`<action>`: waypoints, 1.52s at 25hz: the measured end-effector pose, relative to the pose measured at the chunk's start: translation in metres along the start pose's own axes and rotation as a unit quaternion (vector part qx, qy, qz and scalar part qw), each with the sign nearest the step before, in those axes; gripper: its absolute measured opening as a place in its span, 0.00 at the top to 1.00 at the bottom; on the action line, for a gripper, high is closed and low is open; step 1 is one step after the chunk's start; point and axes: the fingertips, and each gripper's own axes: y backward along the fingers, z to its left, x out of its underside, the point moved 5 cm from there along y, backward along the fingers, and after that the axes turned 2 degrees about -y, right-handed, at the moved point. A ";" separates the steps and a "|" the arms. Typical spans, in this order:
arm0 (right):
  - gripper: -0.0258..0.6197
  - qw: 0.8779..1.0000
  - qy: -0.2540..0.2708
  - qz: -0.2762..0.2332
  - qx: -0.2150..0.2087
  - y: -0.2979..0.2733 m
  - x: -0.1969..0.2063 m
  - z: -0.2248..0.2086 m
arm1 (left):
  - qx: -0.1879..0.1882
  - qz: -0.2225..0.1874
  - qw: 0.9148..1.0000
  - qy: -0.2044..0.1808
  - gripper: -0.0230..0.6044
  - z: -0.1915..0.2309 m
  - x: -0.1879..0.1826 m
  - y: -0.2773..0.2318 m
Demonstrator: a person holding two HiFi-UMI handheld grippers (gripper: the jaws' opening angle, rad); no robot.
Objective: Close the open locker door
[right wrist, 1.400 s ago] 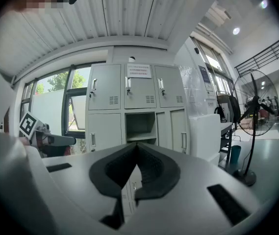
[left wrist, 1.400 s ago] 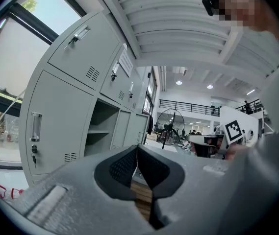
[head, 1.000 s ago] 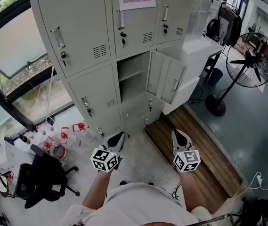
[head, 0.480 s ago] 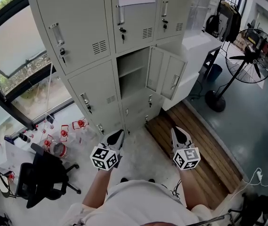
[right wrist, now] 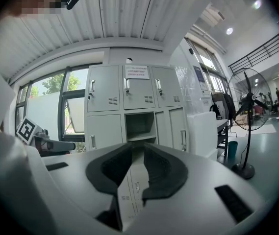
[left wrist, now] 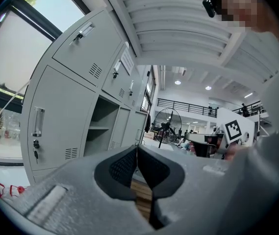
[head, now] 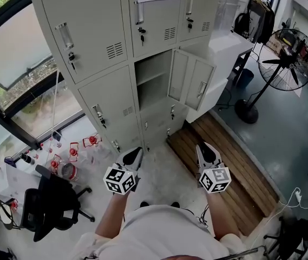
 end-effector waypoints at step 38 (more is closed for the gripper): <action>0.82 0.997 -0.002 0.018 0.073 -0.019 0.025 0.058 | 0.053 0.032 0.998 0.011 0.94 0.071 0.018 0.034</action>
